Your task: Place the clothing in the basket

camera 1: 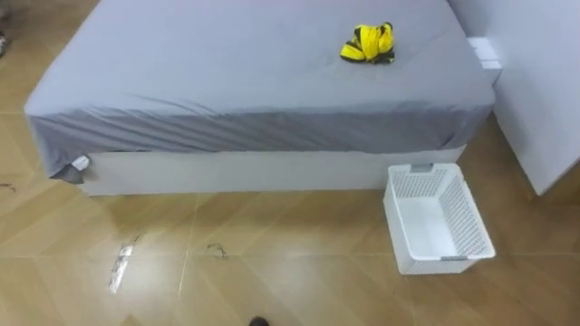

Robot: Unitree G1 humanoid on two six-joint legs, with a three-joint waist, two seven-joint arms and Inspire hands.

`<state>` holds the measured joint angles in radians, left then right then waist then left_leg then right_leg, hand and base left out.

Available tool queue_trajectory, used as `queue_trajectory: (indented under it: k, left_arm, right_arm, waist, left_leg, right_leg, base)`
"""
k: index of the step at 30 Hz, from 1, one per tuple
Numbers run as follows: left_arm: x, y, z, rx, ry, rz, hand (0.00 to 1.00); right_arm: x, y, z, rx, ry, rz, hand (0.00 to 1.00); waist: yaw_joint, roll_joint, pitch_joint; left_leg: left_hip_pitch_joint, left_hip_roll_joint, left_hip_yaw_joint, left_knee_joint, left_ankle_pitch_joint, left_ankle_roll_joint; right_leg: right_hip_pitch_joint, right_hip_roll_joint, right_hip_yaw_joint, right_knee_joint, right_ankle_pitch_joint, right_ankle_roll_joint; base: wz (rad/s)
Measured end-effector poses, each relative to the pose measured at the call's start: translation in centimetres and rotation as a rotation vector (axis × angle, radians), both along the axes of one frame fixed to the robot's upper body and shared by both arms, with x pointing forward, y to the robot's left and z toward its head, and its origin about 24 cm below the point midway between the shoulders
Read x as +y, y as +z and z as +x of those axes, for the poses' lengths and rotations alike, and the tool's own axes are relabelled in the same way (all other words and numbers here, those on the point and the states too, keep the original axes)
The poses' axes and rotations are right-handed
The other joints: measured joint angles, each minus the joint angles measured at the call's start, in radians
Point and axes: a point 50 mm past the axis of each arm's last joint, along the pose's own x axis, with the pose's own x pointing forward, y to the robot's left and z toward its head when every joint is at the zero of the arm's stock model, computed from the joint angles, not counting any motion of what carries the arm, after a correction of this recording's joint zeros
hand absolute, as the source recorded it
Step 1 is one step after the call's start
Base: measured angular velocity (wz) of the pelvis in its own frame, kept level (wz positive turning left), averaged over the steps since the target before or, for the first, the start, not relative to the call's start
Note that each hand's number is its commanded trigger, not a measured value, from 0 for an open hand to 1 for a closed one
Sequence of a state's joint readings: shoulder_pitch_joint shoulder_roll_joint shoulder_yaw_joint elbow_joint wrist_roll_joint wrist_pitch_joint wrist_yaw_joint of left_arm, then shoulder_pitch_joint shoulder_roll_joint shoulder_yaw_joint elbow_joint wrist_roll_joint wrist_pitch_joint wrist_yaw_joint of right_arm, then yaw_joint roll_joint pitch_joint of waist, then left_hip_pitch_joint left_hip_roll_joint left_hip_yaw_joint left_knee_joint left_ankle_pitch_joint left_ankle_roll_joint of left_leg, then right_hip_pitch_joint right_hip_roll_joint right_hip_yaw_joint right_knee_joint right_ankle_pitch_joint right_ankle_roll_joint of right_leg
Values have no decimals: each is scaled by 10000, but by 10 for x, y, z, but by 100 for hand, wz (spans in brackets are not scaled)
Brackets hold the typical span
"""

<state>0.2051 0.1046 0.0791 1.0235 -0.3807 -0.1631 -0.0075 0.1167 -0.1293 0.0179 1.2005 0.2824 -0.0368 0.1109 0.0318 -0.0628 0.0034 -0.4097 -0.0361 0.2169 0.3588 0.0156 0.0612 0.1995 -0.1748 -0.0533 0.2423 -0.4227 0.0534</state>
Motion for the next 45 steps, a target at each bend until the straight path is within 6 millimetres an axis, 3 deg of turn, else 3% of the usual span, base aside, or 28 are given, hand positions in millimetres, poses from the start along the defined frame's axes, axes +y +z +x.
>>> queue_trajectory:
  k: [1,2,3,4,6,7,8,9,11,12,13,14,15,16,17,18,22,24,25,27,30,32,33,35,36,39,41,45]
  left_arm:
    - [0,0,0,-11,-36,-50,0]
    - [0,-1,-2,51,-22,-68,0]
    - [1,-1,-3,99,-21,-73,0]
    - [-1,-2,-6,236,-95,-110,0]
    - [-4,-3,0,321,-633,-2,0]
    - [-6,-3,1,351,-842,61,0]
    - [-7,-3,1,441,-1160,163,0]
    - [-7,-3,1,529,-1400,239,0]
    - [-8,-3,8,467,-1801,316,0]
    - [-10,-3,11,445,-1922,297,0]
    - [-13,-3,15,484,-2239,258,0]
    - [-18,-4,14,587,-2519,207,0]
    - [-20,-5,13,637,-2609,153,0]
    - [-22,-5,11,699,-2777,128,0]
    - [-21,-6,8,813,-2871,185,0]
    - [-20,-6,7,845,-2875,198,0]
    - [-14,-6,-6,1038,-2551,135,0]
    - [-13,-5,-8,1062,-2488,110,0]
    - [-13,-5,-9,1027,-2494,100,0]
    - [-14,-2,-1,664,-2580,97,0]
    - [-15,-1,6,484,-2619,121,0]
    - [-15,0,8,432,-2577,130,0]
    - [-15,1,9,402,-2554,142,0]
    - [-14,2,11,291,-2489,236,0]
    - [-14,1,11,361,-2523,271,0]
    - [-14,-2,2,766,-2504,258,0]
    - [-14,-3,-3,872,-2428,217,0]
    - [-14,-3,-5,986,-2337,174,0]
  right_arm:
    - [0,0,2,-122,15,-61,0]
    - [1,1,5,-279,-5,-91,0]
    - [2,1,4,-287,-29,-110,0]
    - [0,1,2,-295,-56,-203,0]
    - [-2,3,6,-518,-147,-310,0]
    - [-3,4,10,-655,-189,-320,0]
    - [-2,6,20,-989,-156,-276,0]
    - [0,8,29,-1319,-168,-220,0]
    - [3,11,42,-1782,-6,-213,0]
    - [3,12,44,-1891,-10,-199,0]
    - [3,14,47,-2040,-97,-190,0]
    - [3,16,51,-2227,-146,-268,0]
    - [2,17,54,-2351,-201,-343,0]
    - [1,21,61,-2701,-273,-461,0]
    - [1,26,73,-3265,-238,-496,0]
    - [2,35,90,-3995,-240,-552,0]
    - [8,65,134,-6030,98,-549,0]
    - [11,78,149,-6784,202,-572,0]
    - [11,80,151,-6883,181,-614,0]
    - [9,85,154,-7062,42,-793,0]
    - [9,86,157,-6992,-13,-1106,0]
    - [8,89,159,-7053,-50,-1526,0]
    - [8,90,159,-7060,-69,-1650,0]
    - [9,93,161,-7072,-52,-2010,0]
    - [8,95,162,-7127,1,-2167,0]
    - [5,105,168,-7530,-31,-2676,0]
    - [0,113,173,-7846,84,-3242,0]
    - [-10,117,174,-7902,-133,-4028,0]
  waist:
    - [50,22,37]
    - [67,95,83]
    - [56,125,64]
    - [-48,238,-3]
    - [12,365,-54]
    - [41,440,-40]
    - [117,554,30]
    - [25,735,86]
    - [-25,816,131]
    - [-50,786,153]
    - [-126,727,170]
    - [-222,764,155]
    - [-280,805,150]
    - [-255,808,103]
    - [-162,849,-42]
    - [0,992,-26]
    - [39,1241,31]
    - [-26,1201,43]
    - [-37,1166,50]
    - [-118,1043,86]
    - [-65,736,155]
    - [51,591,135]
    - [63,596,109]
    - [152,479,-133]
    - [126,339,-163]
    - [-41,269,-123]
    - [-229,316,-93]
    - [-324,299,-8]
  left_leg:
    - [-75,27,195,837,-642,108]
    - [-56,161,455,1753,-1247,309]
    - [92,195,560,1902,-1522,321]
    - [752,137,558,1709,-2247,245]
    - [1955,-166,464,1112,-2901,483]
    - [2222,-152,405,941,-2994,462]
    - [2782,-76,223,542,-3033,336]
    - [3248,50,8,209,-3099,308]
    - [3846,114,-446,-126,-3276,227]
    - [4037,117,-602,-220,-3353,206]
    - [4455,143,-836,-459,-3496,107]
    - [5020,305,-859,-785,-3662,-87]
    - [5297,438,-904,-932,-3741,-206]
    - [5740,661,-1143,-1160,-3876,-430]
    - [5869,876,-1210,-1136,-4034,-696]
    - [6021,1225,-1212,-980,-4026,-889]
    - [6046,1926,-1189,691,-3515,-1577]
    - [5382,2206,-1225,2945,-2297,-1467]
    - [5200,2234,-1224,3465,-2053,-1463]
    - [4399,2306,-1079,4459,-2244,-1324]
    - [3267,1883,-888,3865,-2990,-1226]
    - [2418,1500,-877,2136,-3204,-1214]
    - [2224,1440,-892,1621,-3162,-1206]
    - [1995,1113,-960,343,-1861,-683]
    - [2344,879,-865,-64,-1796,-566]
    - [2933,529,-857,-618,-1751,-490]
    - [3023,361,-1019,-819,-1751,-490]
    - [3095,207,-1129,-1099,-1709,-421]
  right_leg:
    - [105,-172,11,280,206,271]
    - [3,-228,191,1264,422,324]
    - [-142,-249,230,1991,599,357]
    - [-597,-299,145,3594,1289,360]
    - [-1782,-587,82,6545,3314,30]
    - [-2167,-482,20,7045,3003,-101]
    - [-3063,-62,-270,7674,2102,-391]
    - [-3897,436,-623,7468,1413,-611]
    - [-5033,1089,-1118,6007,992,-624]
    - [-5317,1195,-1247,5258,1000,-631]
    - [-5700,1263,-1438,3624,1272,-705]
    - [-5815,1239,-1558,2216,2301,-860]
    - [-5821,1240,-1617,1760,2870,-842]
    - [-5766,1290,-1769,1233,3777,-999]
    - [-5628,1534,-1848,1413,3946,-1423]
    - [-5467,1770,-2111,1753,3715,-1659]
    - [-4559,2192,-2587,2015,2756,-1887]
    - [-3476,2387,-2563,1319,2464,-1878]
    - [-3228,2401,-2526,1130,2436,-1875]
    - [-2700,2386,-2338,693,2360,-1822]
    - [-2167,2234,-1706,303,2226,-1660]
    - [-2017,2083,-1238,195,2110,-1471]
    - [-2013,2055,-1112,205,2078,-1417]
    - [-2150,1737,-506,569,1807,-1026]
    - [-2101,1580,-444,466,1788,-893]
    - [-1770,1372,-421,2,1919,-671]
    - [-1614,1244,-808,-266,1960,-615]
    - [-1633,1190,-874,-403,1979,-582]
  base:
    - [-29]
    - [-25]
    - [-11]
    - [6]
    - [2]
    - [-19]
    - [-9]
    - [4]
    - [38]
    - [74]
    - [92]
    - [101]
    - [96]
    - [78]
    - [55]
    - [17]
    - [9]
    - [11]
    - [10]
    - [13]
    - [-19]
    - [-51]
    - [-58]
    - [-68]
    - [-47]
    - [-36]
    - [-20]
    - [7]
